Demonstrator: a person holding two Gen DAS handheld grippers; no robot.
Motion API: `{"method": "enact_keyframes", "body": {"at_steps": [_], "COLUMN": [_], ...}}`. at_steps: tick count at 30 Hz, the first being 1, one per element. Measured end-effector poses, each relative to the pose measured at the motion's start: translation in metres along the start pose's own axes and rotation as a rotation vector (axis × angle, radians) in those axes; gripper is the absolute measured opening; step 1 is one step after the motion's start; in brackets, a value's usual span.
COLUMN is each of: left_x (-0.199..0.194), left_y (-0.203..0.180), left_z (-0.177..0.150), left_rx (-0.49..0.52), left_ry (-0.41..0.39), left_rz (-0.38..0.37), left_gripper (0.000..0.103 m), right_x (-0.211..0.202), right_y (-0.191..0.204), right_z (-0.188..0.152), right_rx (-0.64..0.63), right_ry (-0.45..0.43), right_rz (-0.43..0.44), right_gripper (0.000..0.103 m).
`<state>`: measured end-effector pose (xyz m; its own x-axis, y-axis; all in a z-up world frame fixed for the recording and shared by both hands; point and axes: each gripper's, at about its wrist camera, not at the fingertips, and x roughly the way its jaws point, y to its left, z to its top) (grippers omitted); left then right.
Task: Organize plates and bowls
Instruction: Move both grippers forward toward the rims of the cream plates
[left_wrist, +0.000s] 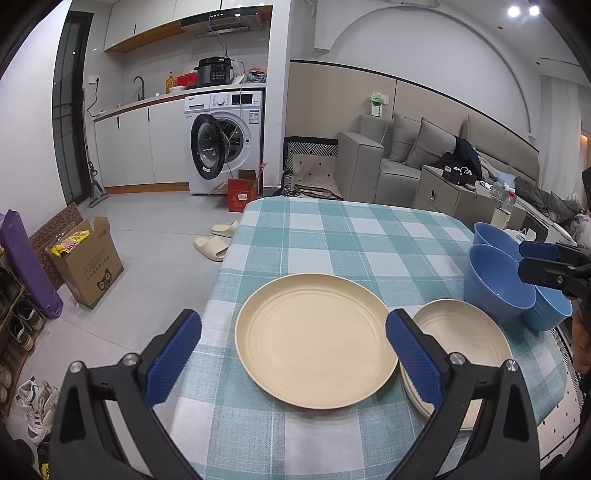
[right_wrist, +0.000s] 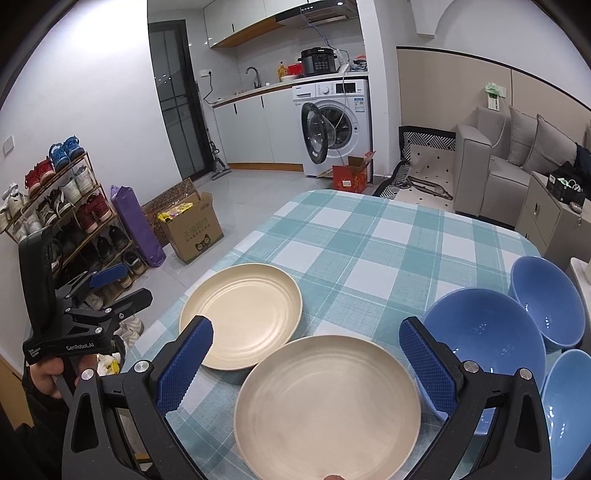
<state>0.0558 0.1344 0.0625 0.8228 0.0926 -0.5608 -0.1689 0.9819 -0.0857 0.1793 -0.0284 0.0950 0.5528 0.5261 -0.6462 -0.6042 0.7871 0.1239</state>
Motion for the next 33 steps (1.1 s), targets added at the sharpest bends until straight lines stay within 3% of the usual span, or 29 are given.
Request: {"method": "enact_keyframes", "body": {"at_steps": [14,33], "left_x": [0.017,0.048], "left_y": [0.018,0.033], "left_z": [-0.004,-0.015], "left_rx": [-0.054,-0.103], "left_ry": [0.032,0.104], "left_rz": [0.01,0.024], "left_gripper": [0.101,0.101], "right_x": [0.055,0.12], "right_y": [0.01,0.004], "right_z": [0.009,0.01], "right_rx": [0.016,0.04], "right_ry": [0.129,0.225], "right_rz": [0.109,0.045], "right_gripper": [0.103,0.102]}}
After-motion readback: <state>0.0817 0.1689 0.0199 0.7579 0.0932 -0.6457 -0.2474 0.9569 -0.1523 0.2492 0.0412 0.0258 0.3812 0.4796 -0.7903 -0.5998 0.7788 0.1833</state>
